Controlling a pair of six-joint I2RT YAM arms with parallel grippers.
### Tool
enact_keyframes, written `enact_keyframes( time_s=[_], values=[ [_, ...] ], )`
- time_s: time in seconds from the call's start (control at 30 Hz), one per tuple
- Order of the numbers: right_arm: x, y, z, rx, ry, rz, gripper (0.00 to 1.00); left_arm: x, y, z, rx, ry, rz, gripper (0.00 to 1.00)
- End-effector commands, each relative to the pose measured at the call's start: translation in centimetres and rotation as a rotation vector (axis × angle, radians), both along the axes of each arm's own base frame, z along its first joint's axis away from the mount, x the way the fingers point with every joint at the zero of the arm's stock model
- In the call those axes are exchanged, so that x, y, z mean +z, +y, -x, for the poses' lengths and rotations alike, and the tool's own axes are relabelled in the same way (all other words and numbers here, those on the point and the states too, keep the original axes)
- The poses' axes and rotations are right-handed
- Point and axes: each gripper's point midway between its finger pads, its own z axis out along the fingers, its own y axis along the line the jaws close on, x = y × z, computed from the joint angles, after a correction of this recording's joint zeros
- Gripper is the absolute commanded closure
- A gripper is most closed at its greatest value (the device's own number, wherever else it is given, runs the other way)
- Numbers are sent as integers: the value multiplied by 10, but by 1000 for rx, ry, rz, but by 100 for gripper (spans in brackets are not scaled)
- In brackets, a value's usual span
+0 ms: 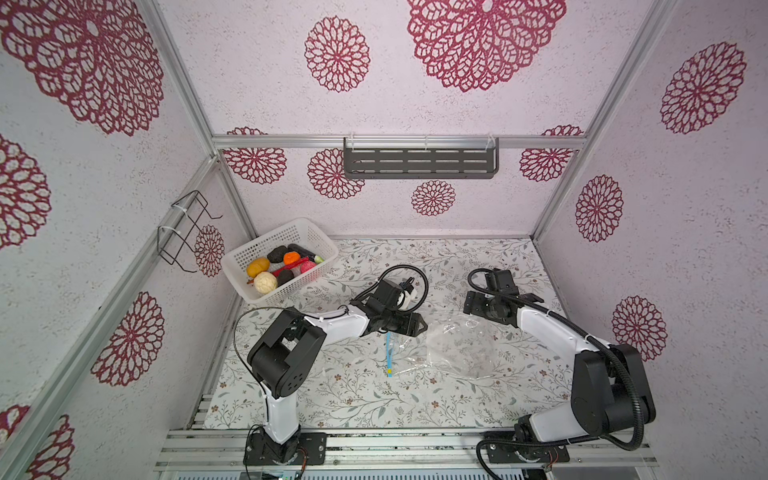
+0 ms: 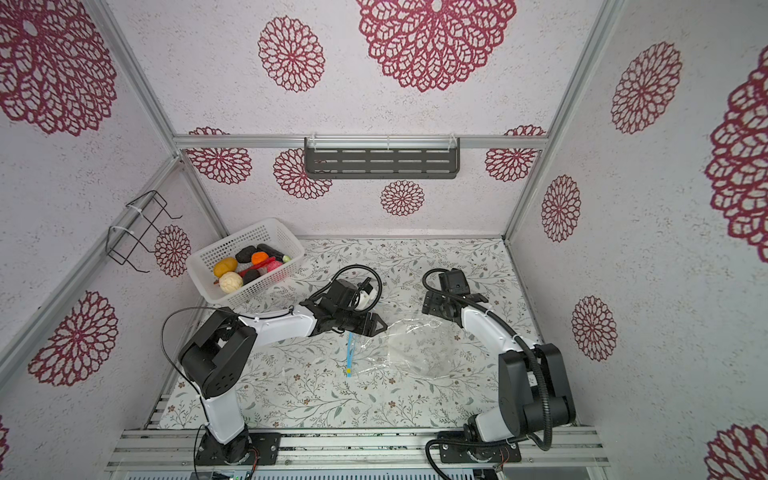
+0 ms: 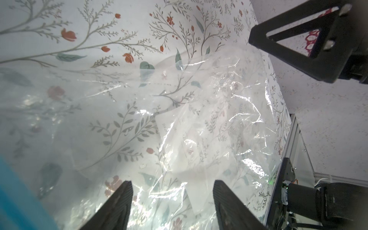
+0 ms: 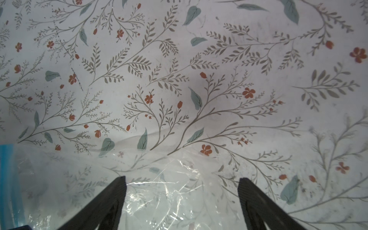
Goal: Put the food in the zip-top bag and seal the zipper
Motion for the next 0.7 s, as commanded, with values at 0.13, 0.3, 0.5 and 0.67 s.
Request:
enact_keyframes(
  time_s=[0.13, 0.3, 0.5, 0.67],
  values=[
    [21, -5, 59, -29, 80, -13, 9, 48, 7, -12, 56, -75, 120, 31],
    [13, -4, 118, -102, 167, -82, 7, 46, 30, -18, 108, -63, 116, 30],
    [4, 25, 160, -32, 258, -181, 4, 47, 44, -18, 150, -57, 108, 30],
    [-7, 68, 173, 117, 278, -203, 3, 54, 52, -17, 185, -73, 119, 28]
  ],
)
